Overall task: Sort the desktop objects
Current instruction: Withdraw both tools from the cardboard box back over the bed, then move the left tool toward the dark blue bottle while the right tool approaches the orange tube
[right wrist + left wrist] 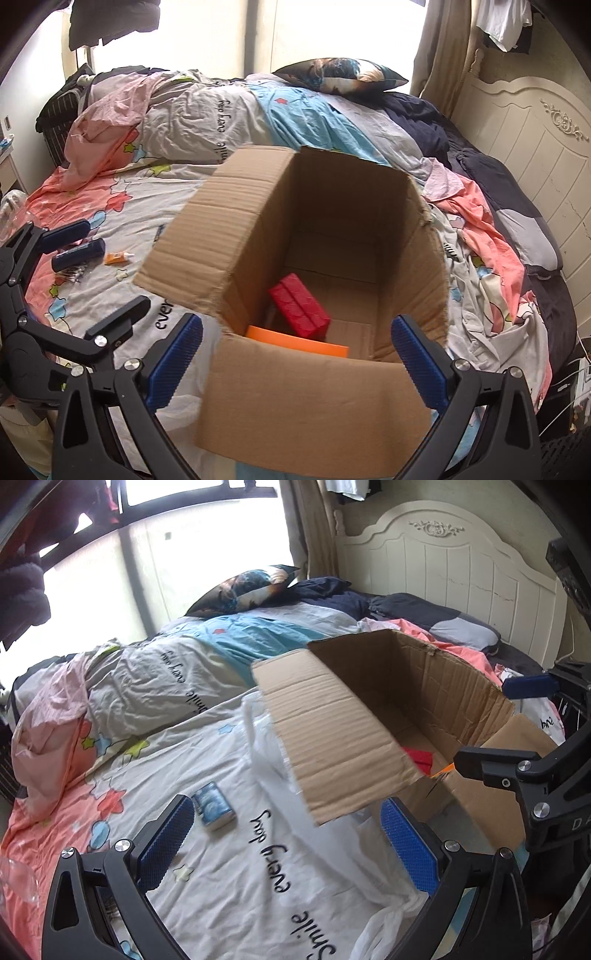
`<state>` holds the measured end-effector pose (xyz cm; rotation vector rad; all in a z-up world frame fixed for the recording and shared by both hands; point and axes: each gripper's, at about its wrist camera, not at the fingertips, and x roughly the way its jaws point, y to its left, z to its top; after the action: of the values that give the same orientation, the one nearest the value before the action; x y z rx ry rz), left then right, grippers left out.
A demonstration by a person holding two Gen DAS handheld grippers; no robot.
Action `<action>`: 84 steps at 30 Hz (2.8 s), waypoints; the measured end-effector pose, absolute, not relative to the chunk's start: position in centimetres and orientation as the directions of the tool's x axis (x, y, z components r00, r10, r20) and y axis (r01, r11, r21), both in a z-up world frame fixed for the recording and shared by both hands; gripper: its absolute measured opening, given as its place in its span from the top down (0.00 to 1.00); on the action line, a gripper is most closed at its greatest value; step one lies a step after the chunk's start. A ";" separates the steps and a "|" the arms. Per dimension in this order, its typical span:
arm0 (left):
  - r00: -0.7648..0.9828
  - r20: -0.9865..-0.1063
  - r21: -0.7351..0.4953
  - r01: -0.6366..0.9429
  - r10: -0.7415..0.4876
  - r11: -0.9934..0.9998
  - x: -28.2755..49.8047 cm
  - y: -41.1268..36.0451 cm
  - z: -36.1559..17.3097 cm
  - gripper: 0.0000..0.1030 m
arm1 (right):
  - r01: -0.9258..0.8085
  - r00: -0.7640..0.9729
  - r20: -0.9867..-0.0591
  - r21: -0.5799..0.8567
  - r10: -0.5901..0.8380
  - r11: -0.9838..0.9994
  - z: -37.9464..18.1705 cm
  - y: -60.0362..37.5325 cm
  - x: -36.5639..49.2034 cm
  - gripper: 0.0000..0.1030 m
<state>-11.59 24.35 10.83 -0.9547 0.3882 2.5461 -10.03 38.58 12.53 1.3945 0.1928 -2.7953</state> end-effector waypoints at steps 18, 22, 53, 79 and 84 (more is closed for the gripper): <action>-0.725 -0.655 0.057 -0.329 0.213 -0.943 -11.1 11.3 11.3 0.00 | 0.151 -0.572 -0.820 -0.118 0.011 -0.982 11.6 28.7 -11.5 0.01; -0.727 -0.662 0.058 -0.291 0.182 -0.955 -11.2 8.8 10.7 0.00 | 0.179 -0.567 -0.824 -0.108 -0.013 -0.978 11.1 26.5 -12.1 0.01; -0.662 -0.750 0.124 -0.126 -0.010 -0.984 -15.6 -3.3 5.0 0.00 | 0.337 -0.441 -0.882 0.006 -0.164 -0.942 3.4 15.7 -21.1 0.01; -0.557 -0.824 0.112 -0.338 0.103 -0.934 -19.6 -1.5 0.1 0.00 | 0.529 -0.400 -0.908 -0.116 -0.127 -0.840 -2.1 11.9 -23.2 0.01; -0.550 -0.830 0.121 -0.348 0.098 -0.930 -19.8 -1.5 -0.1 0.00 | 0.588 -0.362 -0.922 -0.112 -0.137 -0.801 -3.0 11.5 -23.6 0.09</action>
<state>-19.83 -1.49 -0.12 -1.3290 0.3988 2.5289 -23.64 11.46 -2.98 1.4238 0.6010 -2.1918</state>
